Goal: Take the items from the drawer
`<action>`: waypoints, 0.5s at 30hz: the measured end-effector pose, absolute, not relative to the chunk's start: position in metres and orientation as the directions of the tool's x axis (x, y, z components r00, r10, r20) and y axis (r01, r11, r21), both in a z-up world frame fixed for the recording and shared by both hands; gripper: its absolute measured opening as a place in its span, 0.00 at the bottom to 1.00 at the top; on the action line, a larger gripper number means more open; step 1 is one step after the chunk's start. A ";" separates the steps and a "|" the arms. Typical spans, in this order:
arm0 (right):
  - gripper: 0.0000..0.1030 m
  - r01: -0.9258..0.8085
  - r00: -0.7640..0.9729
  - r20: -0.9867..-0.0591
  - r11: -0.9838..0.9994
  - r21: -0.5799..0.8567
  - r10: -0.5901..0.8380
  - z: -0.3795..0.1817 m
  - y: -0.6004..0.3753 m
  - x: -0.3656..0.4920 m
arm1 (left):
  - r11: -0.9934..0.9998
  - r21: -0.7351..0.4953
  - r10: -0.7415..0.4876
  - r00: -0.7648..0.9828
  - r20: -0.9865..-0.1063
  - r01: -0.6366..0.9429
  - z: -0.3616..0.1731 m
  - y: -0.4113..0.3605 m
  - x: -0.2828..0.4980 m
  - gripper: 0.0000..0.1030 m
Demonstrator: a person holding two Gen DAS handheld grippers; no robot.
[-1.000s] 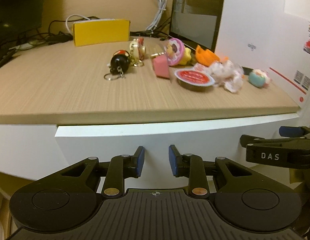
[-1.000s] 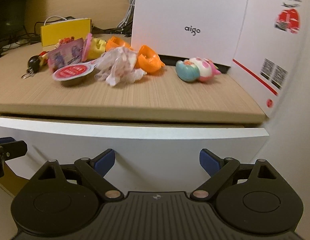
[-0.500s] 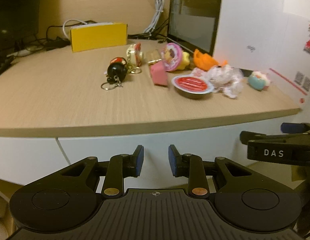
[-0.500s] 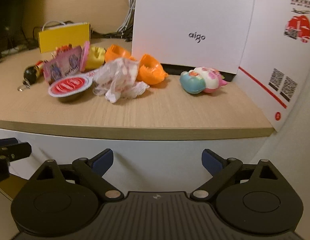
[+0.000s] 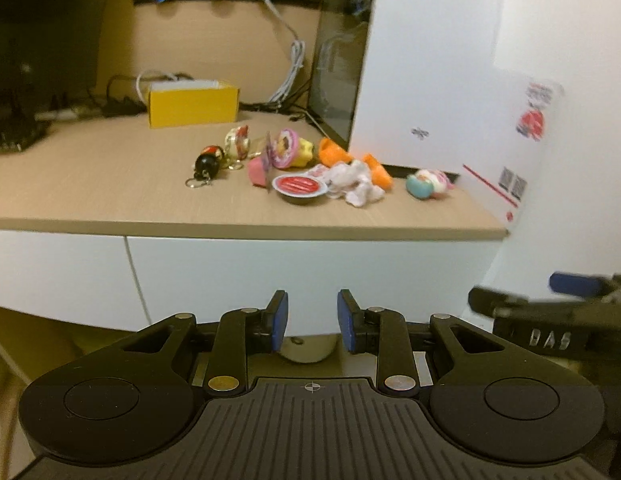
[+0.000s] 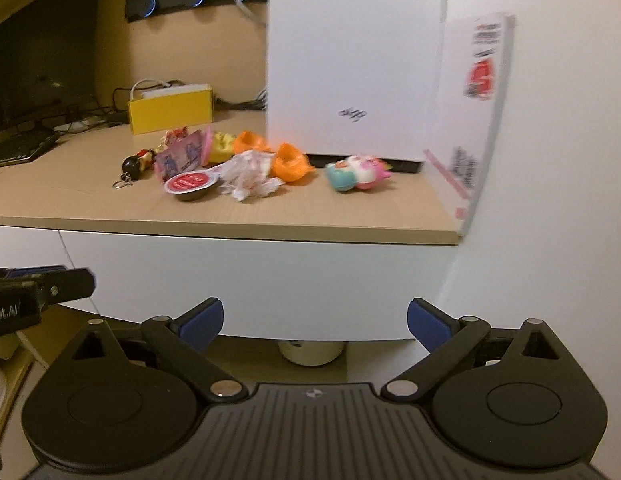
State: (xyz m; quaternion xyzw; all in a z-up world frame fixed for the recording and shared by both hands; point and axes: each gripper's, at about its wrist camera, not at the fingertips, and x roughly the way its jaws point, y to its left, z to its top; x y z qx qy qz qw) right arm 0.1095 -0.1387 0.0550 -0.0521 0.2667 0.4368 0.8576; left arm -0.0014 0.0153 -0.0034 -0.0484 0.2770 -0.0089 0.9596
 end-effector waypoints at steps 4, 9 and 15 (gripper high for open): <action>0.99 -0.765 0.473 -0.483 0.616 0.191 0.737 0.054 -0.163 0.104 | 0.999 -0.051 -0.022 0.846 -0.532 -0.006 -0.008 -0.007 -0.018 0.29; 1.00 -0.771 0.513 -0.468 0.626 0.116 0.719 0.043 -0.177 0.088 | 0.998 -0.046 0.013 0.838 -0.546 -0.045 -0.017 -0.024 -0.028 0.29; 1.00 -0.744 0.547 -0.448 0.656 0.127 0.707 0.029 -0.195 0.085 | 0.999 -0.028 0.020 0.847 -0.532 -0.041 -0.019 -0.032 -0.036 0.29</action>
